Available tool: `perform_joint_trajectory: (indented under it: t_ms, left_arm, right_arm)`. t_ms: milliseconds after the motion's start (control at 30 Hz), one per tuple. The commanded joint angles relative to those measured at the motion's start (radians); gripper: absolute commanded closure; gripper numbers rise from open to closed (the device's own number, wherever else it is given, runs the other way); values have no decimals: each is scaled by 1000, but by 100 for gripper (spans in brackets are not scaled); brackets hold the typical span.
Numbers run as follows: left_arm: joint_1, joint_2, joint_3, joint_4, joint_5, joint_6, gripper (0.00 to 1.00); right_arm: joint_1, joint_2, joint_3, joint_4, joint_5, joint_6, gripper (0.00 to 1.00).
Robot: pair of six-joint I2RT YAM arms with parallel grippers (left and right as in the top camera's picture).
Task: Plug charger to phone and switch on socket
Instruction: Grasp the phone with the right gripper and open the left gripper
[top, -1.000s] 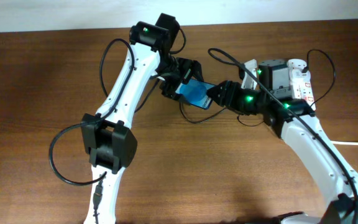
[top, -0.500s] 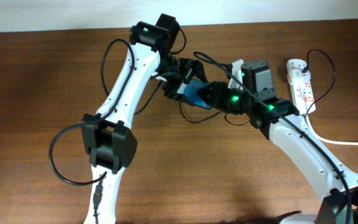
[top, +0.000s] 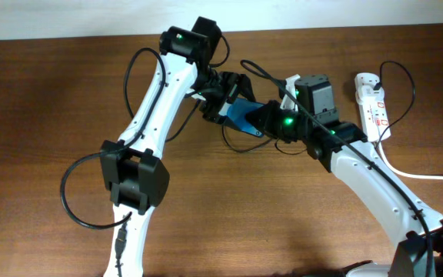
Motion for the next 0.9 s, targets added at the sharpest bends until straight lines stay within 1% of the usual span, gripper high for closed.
perform_joint_trajectory:
  t_ms: [0,100,133,267,333,367,400,433,467,533,567,600,633,667,700,767,867]
  left_arm:
    - [0,5,25,-10,30,-7,68]
    - [0,5,25,-10,30,-7,57]
    - [0,5,25,-10,30,-7,51]
    - [0,5,25,-10,30,-4,40]
    - [1,5,25,-10,30,31,34]
    - [2,5,25,-10,28,66,28]
    - [2,5,25,-6,26,129,20]
    - [4,5,25,9,27,209,13]
    - [4,5,25,27,27,294,9]
    - [6,5,25,66,28,438,5]
    - [8,5,25,89,33,564,2]
    - [10,5,25,115,43,655,1]
    - [11,5,25,134,46,701,1]
    - [15,5,25,153,46,734,1]
    - [20,5,25,169,46,739,0]
    - [34,5,25,208,54,739,0]
    - [71,5,25,281,130,760,0]
  right_arm:
    - [3,8,13,10,2,6,96]
    - [-3,8,13,10,0,7,96]
    - [-10,8,13,10,-2,10,96]
    - [-60,8,13,10,-29,14,96]
    - [-92,8,13,10,-52,13,96]
    - [-105,8,13,10,-61,14,96]
    - [-122,8,13,12,-71,14,96]
    - [-138,8,13,13,-79,14,96]
    - [-153,7,13,17,-86,14,96]
    - [-177,7,13,43,-116,28,96]
    - [-192,7,13,76,-134,64,96]
    - [-201,7,13,111,-142,110,96]
    - [-206,7,13,142,-141,150,96]
    - [-208,7,13,197,-135,216,96]
    - [-207,7,13,223,-124,252,96]
    - [-206,7,13,288,-77,384,96]
    - [-206,7,13,333,19,566,96]
